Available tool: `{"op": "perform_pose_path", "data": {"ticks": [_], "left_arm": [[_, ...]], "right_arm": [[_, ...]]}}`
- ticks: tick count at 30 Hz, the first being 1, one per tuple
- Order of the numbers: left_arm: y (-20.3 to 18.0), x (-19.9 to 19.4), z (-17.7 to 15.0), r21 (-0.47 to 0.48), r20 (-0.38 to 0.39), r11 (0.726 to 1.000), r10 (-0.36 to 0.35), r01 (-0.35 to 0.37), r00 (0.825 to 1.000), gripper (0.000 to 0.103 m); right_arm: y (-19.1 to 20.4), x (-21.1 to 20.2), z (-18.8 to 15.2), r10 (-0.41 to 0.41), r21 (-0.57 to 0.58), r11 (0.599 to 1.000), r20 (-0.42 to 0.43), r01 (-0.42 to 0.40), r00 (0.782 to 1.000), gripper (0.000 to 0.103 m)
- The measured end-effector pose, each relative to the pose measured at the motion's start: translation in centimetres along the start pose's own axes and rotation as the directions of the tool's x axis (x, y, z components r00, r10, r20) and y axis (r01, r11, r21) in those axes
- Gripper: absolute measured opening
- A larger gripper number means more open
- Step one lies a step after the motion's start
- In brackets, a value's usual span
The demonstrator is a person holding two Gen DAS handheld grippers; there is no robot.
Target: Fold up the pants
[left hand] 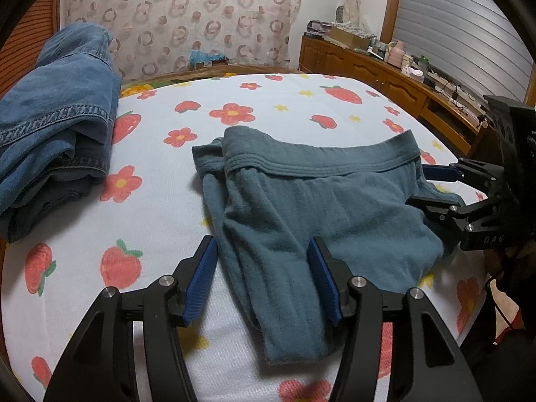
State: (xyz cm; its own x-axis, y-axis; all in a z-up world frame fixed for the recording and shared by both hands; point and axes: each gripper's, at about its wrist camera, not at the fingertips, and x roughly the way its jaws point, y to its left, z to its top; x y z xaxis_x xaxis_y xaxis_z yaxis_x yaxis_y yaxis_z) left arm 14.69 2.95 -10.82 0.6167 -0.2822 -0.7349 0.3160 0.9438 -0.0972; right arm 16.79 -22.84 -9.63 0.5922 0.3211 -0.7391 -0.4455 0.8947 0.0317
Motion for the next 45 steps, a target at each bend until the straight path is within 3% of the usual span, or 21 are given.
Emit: {"op": "perform_pose_path", "data": {"ticks": [7,11,13,20,32,40,45], "left_arm": [[1.2,-0.1,0.9,-0.079,-0.041,0.997,-0.021,0.018,0.999,0.057],[1.6,-0.7,2.2,-0.079,-0.027,0.997,0.004,-0.006,1.000,0.057],[2.0,-0.5,3.1,-0.080,-0.031,0.997,0.002,-0.004,1.000,0.057],[3.1,1.4,5.3,-0.095,-0.062,0.996,-0.012,0.006,0.998,0.052],[4.0,3.3,5.5,-0.130,-0.078,0.988,-0.088,0.078,0.993,0.050],[3.2,2.7,5.5,-0.107,-0.042,0.983,-0.153,0.148,0.987,0.019],[3.0,1.3,6.0,-0.098,-0.003,0.982,-0.164,0.163,0.986,0.017]], "right_arm": [[-0.2,-0.1,0.1,0.007,-0.005,1.000,-0.013,-0.007,1.000,0.078],[-0.8,-0.2,0.4,0.039,0.013,0.999,-0.031,-0.039,0.999,0.077],[-1.3,-0.4,0.6,0.062,0.037,0.997,-0.038,-0.061,0.997,0.070],[-3.6,-0.1,1.6,0.114,0.123,0.987,-0.056,-0.107,0.992,0.060],[-3.0,1.1,2.5,0.170,0.138,0.977,-0.065,-0.160,0.983,0.038],[-3.5,1.7,2.5,0.214,0.157,0.966,-0.044,-0.205,0.976,0.023],[-3.2,1.4,2.7,0.221,0.153,0.964,-0.013,-0.217,0.975,0.019]]}}
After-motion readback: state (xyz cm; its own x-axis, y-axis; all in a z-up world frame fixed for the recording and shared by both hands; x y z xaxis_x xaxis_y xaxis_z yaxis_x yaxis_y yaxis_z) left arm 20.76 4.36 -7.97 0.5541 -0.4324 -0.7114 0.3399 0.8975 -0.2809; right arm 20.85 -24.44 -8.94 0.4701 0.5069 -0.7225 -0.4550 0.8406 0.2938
